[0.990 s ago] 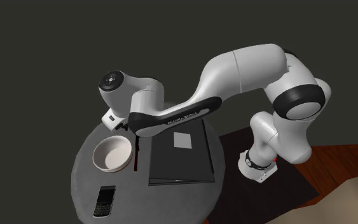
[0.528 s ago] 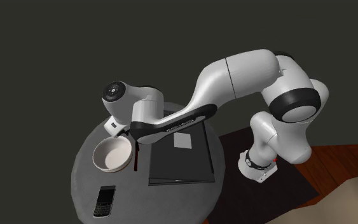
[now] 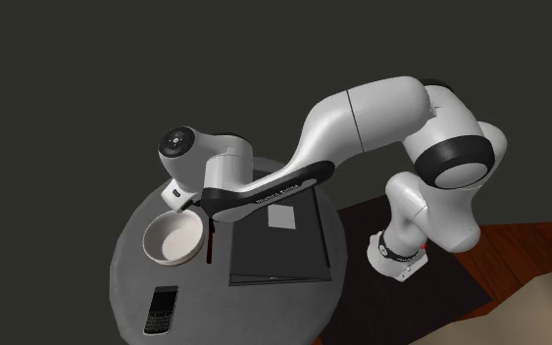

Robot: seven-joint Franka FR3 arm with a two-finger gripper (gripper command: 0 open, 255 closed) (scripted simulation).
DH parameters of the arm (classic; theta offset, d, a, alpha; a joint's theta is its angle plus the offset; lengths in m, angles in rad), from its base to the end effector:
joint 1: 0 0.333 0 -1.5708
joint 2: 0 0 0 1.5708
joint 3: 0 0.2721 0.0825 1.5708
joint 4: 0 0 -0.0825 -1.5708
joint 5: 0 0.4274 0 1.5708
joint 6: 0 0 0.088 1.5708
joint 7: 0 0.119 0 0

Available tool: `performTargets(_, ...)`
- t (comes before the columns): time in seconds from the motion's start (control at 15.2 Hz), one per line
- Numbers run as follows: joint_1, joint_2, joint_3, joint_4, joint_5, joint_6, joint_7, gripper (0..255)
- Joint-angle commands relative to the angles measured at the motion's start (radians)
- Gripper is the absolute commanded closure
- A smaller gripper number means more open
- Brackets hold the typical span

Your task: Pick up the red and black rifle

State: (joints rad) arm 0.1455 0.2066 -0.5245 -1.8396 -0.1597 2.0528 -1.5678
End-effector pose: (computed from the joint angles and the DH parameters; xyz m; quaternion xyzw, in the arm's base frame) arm 0.5968 -0.2393 0.3608 0.7984 0.5894 -0.0925 0.0817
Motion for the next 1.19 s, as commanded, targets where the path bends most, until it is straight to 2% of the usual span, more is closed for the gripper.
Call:
performTargets(0.0,0.0,0.0,0.0,0.0,0.0,0.0,0.0,255)
performTargets(0.13,0.0,0.001,0.0,-0.001,0.0,0.002,0.001,255)
performTargets(1.12,0.006,-0.04,-0.003,0.153,-0.009,-0.187,-0.026,255)
